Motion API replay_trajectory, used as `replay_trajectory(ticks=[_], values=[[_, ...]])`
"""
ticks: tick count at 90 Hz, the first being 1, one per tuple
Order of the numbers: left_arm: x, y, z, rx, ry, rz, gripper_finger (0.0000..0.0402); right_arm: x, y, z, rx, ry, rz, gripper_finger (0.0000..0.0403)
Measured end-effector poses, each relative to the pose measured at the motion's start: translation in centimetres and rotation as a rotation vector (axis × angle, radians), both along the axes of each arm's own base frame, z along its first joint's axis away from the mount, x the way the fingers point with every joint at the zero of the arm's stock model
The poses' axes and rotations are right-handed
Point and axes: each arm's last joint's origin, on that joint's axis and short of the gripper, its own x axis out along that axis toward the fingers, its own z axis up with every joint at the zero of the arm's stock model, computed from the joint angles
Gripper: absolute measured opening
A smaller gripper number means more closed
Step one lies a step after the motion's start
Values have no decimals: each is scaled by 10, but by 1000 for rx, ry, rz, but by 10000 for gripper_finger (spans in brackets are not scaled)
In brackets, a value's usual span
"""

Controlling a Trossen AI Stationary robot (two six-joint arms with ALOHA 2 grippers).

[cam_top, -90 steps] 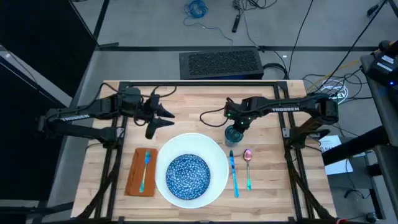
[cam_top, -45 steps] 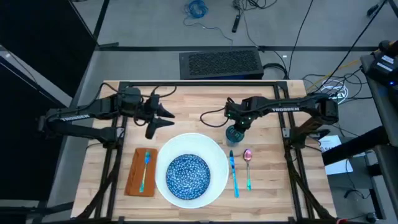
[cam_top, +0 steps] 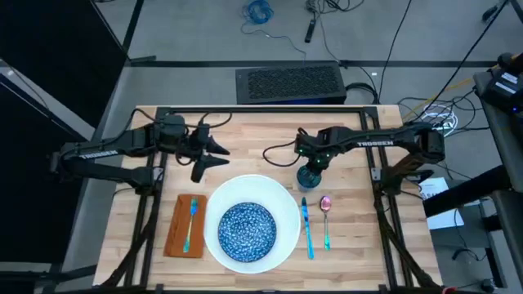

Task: Set table place
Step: Put the blue cup on the top right of the white table mat, then return to Home Position

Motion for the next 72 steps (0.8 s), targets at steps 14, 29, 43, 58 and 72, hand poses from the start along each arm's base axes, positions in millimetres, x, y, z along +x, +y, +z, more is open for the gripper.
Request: replay_trajectory(ticks=[14,29,43,58,72], values=[[0,0,0,3,-4,-1,134,-1,0,2,3,12,18,73],[1,-1,4,26,-40,-13,134,1,-2,18,-30,21,35,100],[-4,-3,9,36,-73,-15,134,4,-3,48,-73,25,94,124],[-33,-9,39,76,-221,-24,134,-8,9,101,-167,-86,223,136],[-69,-17,48,127,-316,2,134,-50,39,150,-261,-412,374,137]])
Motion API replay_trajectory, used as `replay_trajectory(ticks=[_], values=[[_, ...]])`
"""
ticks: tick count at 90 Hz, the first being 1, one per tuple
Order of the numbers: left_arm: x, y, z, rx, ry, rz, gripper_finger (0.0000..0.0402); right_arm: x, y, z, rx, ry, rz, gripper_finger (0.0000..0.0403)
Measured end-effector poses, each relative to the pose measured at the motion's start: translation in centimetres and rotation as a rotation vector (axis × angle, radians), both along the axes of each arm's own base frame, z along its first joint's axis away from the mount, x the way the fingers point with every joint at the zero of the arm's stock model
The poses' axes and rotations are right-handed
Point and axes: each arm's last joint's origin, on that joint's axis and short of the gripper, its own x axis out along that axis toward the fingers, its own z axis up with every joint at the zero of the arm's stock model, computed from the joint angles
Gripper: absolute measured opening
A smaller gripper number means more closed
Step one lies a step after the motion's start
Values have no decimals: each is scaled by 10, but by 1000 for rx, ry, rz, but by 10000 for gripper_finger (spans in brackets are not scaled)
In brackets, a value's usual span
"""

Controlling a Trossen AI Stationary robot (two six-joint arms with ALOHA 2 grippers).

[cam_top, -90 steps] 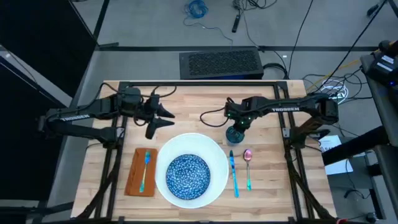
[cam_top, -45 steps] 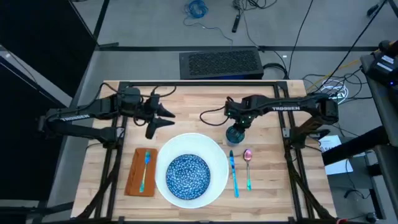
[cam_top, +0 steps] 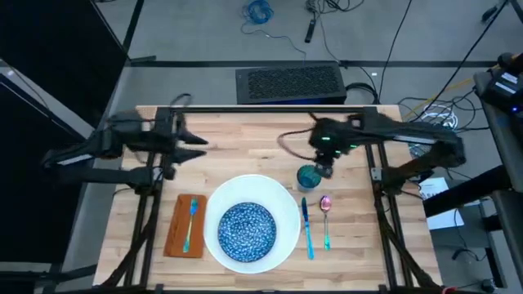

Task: Set table place
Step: Return to Home Position

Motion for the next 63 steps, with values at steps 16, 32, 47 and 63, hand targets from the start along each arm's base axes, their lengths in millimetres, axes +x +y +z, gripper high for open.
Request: replay_trajectory(ticks=[16,32,47,63], values=[[-20,-8,-16,47,-126,-25,134,-61,28,30,-8,-420,152,137],[-15,-9,-59,27,-244,-42,134,-104,42,5,16,-754,310,137],[-4,-6,-102,-53,-226,5,134,-116,46,-52,85,-908,325,137],[2,-5,-137,-89,-155,36,134,-108,49,-112,153,-944,288,137]])
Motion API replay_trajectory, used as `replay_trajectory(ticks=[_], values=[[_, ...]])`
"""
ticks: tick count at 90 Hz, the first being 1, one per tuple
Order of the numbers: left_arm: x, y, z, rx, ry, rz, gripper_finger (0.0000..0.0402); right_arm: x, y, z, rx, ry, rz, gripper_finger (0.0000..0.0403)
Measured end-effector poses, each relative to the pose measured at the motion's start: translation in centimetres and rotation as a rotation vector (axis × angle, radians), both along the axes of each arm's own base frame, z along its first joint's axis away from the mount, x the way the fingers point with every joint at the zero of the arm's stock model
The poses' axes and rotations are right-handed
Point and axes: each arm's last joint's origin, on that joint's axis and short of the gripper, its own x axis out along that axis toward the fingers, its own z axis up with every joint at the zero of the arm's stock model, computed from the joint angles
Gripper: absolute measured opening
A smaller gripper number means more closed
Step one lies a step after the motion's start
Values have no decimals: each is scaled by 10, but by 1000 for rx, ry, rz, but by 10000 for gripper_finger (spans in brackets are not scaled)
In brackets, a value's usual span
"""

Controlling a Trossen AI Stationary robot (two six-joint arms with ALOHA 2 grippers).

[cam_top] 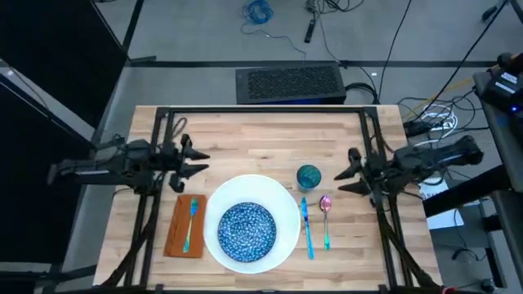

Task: Set table place
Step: Return to Home Position

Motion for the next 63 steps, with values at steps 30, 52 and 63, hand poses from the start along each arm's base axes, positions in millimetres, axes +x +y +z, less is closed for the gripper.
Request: replay_trajectory(ticks=[30,52,63], values=[[0,0,-38,-47,-14,-5,134,7,4,-57,126,-40,47,137],[-3,1,-63,-62,16,25,134,6,7,-75,137,-9,95,137],[-3,1,-64,-68,-5,41,134,4,8,-83,142,-52,106,137]])
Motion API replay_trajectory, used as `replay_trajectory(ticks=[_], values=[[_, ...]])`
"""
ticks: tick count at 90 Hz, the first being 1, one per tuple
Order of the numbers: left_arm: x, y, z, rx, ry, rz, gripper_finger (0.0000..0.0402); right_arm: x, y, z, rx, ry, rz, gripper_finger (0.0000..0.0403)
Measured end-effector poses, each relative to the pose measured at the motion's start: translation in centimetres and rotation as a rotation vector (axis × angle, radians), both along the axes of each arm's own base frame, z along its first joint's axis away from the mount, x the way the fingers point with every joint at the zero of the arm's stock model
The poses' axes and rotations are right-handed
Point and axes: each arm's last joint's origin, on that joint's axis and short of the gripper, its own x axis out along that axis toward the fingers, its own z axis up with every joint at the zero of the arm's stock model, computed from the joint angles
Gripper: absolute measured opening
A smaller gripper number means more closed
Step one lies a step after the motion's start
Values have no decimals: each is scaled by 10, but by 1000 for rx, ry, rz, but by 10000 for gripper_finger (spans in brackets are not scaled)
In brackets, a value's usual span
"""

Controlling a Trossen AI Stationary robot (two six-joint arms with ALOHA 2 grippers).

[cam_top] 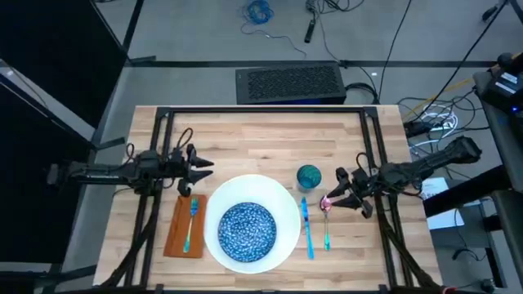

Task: Set table place
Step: Return to Home Position

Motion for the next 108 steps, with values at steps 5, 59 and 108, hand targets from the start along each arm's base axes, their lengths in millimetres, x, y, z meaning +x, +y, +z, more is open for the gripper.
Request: replay_trajectory(ticks=[5,59,108], values=[[0,0,0,4,-1,1,134,0,0,2,-4,-18,3,137],[0,4,-7,-7,70,139,134,0,0,-6,-64,46,-11,137],[0,5,-8,-13,83,158,134,-1,0,-18,-132,159,-12,137]])
